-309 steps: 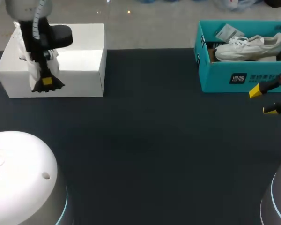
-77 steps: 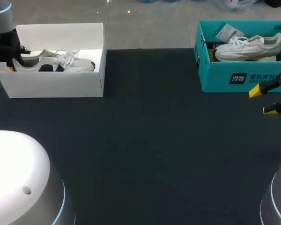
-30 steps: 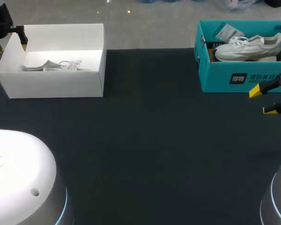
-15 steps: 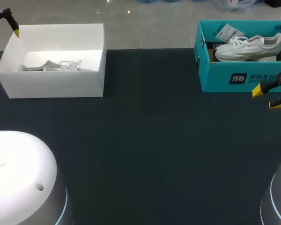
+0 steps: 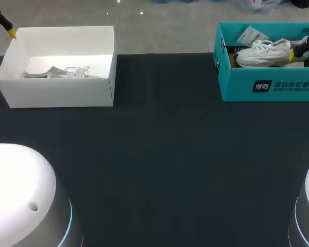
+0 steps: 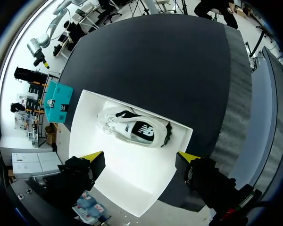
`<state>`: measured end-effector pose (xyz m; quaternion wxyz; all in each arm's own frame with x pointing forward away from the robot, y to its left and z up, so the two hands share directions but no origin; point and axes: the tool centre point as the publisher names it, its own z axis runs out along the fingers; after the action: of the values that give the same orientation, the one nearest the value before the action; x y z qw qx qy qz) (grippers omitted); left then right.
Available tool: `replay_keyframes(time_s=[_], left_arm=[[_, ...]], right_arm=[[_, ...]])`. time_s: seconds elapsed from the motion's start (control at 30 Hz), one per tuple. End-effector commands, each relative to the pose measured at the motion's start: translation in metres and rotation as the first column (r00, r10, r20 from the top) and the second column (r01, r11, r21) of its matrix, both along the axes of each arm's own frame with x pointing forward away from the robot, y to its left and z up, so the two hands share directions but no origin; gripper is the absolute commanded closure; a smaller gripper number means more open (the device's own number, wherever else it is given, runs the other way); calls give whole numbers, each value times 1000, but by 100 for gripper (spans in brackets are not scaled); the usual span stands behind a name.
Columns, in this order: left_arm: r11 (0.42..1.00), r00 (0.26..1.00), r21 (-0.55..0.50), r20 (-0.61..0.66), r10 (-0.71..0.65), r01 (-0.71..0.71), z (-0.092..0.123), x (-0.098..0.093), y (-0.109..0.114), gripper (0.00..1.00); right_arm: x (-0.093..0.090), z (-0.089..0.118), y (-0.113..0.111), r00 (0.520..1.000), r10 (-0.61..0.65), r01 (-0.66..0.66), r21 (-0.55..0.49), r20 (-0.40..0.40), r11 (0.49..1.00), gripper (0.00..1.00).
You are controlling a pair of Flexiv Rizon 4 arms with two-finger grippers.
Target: Take the shoe out of the shoebox, open the shoe tongue, remove and reinsert the insole, then place the shoe into the shoebox
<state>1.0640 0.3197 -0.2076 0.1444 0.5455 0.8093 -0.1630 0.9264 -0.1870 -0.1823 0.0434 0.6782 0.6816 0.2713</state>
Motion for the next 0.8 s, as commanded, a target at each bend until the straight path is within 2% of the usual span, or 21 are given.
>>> replay_keyframes(time_s=[0.03,0.27,0.37,0.5,0.6,0.8], left_arm=[[1000,1000,0,-13,-7,7,2,3,1,0],[1000,1000,0,-13,-7,7,2,3,1,0],[993,1000,118,18,7,-9,16,5,-8,0],[968,996,248,90,17,-39,33,9,-14,0],[964,992,261,123,26,-57,45,10,-18,0],[964,992,261,123,26,-57,45,10,-18,0]], right_arm=[[23,7,4,999,-34,34,-70,-2,997,0],[47,8,-10,995,-97,103,-233,38,967,0],[57,12,-17,985,-153,170,-323,77,931,0],[57,12,-17,985,-153,170,-323,77,931,0],[57,12,-17,985,-153,170,-323,77,931,0],[57,12,-17,985,-153,170,-323,77,931,0]])
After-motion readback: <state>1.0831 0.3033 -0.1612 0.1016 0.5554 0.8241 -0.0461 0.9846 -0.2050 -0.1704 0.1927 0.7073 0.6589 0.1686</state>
